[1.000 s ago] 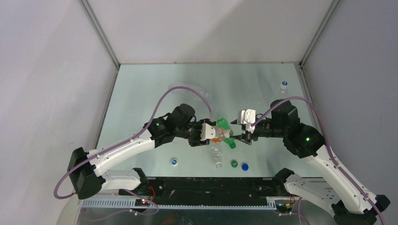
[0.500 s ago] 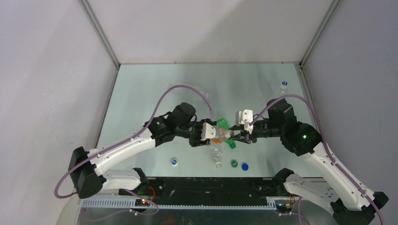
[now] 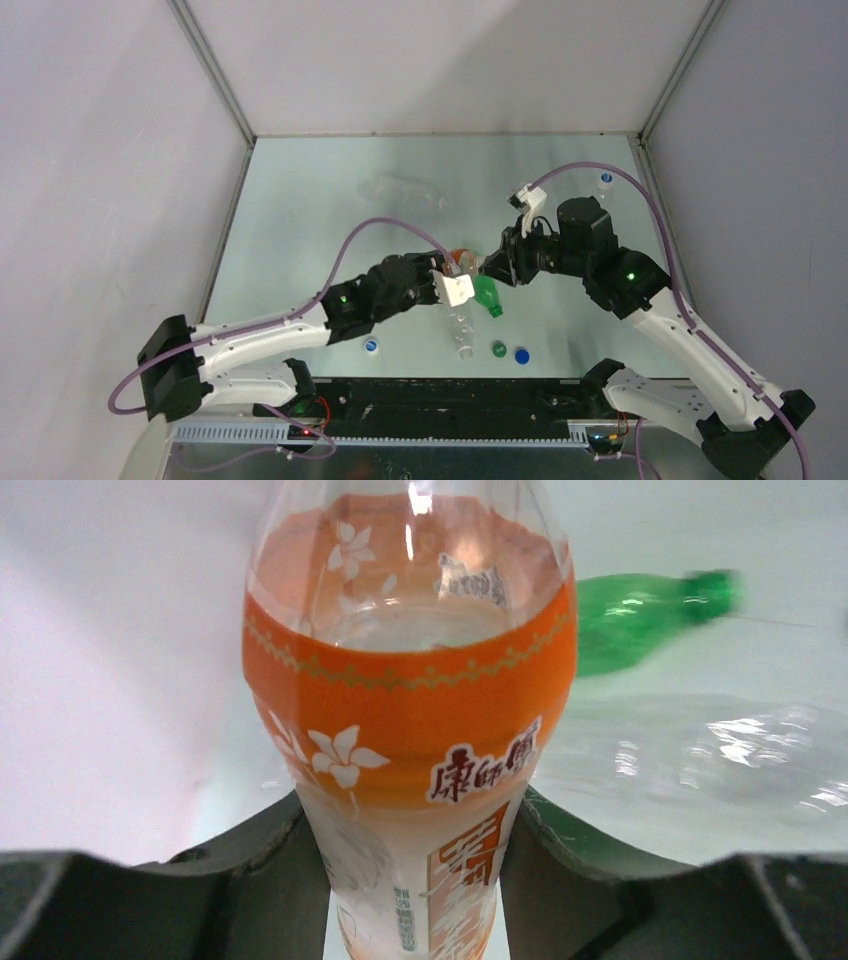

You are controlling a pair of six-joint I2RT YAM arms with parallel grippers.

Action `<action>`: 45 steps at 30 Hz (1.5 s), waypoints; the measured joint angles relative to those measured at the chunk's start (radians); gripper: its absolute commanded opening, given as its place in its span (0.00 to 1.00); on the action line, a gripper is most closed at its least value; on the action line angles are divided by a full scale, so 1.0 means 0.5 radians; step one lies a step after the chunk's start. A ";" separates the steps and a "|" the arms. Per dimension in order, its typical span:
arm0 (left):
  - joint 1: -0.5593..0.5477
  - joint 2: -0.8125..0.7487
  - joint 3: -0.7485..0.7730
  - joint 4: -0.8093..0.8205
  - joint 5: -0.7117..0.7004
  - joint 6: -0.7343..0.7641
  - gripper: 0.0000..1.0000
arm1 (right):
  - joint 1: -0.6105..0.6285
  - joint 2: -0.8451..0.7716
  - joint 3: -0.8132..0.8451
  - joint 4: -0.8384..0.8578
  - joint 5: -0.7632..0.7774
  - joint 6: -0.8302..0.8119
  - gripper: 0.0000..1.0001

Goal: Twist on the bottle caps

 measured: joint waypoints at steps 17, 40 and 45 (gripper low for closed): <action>0.076 0.011 -0.024 0.219 -0.278 0.076 0.44 | -0.057 -0.120 -0.010 0.220 0.204 -0.134 0.59; 0.289 0.114 0.397 -0.708 0.905 0.065 0.44 | -0.061 -0.179 -0.008 -0.012 -0.594 -1.334 0.42; 0.294 0.126 0.416 -0.735 0.921 0.067 0.44 | -0.057 -0.159 -0.002 -0.017 -0.621 -1.333 0.40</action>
